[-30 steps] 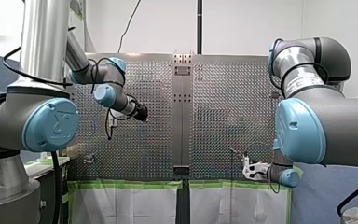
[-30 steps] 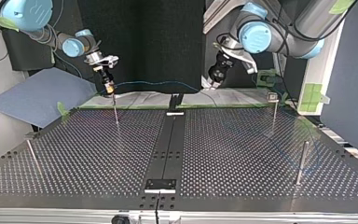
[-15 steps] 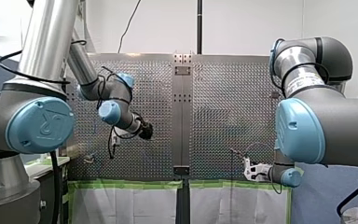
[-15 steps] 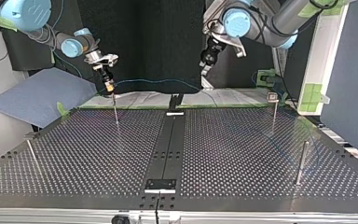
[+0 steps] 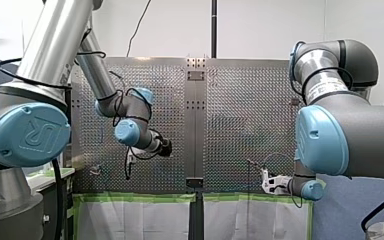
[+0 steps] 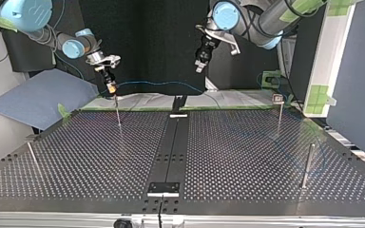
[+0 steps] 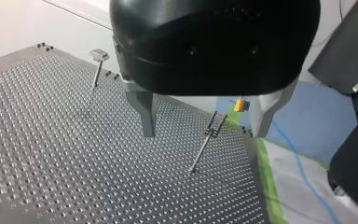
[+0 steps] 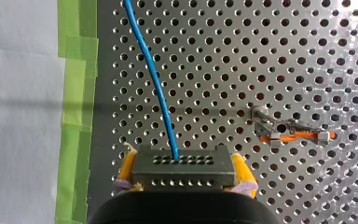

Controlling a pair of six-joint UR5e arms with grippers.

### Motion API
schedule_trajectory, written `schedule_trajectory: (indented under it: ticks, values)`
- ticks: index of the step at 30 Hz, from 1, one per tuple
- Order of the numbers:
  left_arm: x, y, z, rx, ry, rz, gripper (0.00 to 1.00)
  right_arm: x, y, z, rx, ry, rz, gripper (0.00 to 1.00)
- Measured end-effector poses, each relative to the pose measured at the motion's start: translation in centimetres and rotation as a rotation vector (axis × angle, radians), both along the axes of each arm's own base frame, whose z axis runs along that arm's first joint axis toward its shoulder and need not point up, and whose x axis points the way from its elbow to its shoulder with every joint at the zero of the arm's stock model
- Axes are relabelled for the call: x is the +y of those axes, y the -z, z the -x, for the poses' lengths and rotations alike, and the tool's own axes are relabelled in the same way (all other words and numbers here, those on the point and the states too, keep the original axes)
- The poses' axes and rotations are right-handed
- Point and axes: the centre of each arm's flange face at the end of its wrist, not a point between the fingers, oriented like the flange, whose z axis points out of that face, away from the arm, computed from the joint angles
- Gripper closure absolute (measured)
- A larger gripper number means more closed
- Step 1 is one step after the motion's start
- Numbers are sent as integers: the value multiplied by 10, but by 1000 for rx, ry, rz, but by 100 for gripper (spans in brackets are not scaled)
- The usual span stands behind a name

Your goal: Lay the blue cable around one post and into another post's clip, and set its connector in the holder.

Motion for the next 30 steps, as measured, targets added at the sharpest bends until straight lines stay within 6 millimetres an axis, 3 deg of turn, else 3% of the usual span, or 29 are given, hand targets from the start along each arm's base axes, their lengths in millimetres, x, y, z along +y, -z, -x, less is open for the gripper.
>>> schedule_trajectory:
  ticks: [24, 30]
  values:
    - [-52, 21, -82, -190, -49, 74, 2, -1, -1, -5, 7, 2, 5, 100]
    - [-55, 43, -82, -193, -45, 69, 2, -1, -1, -5, 6, 1, 5, 100]
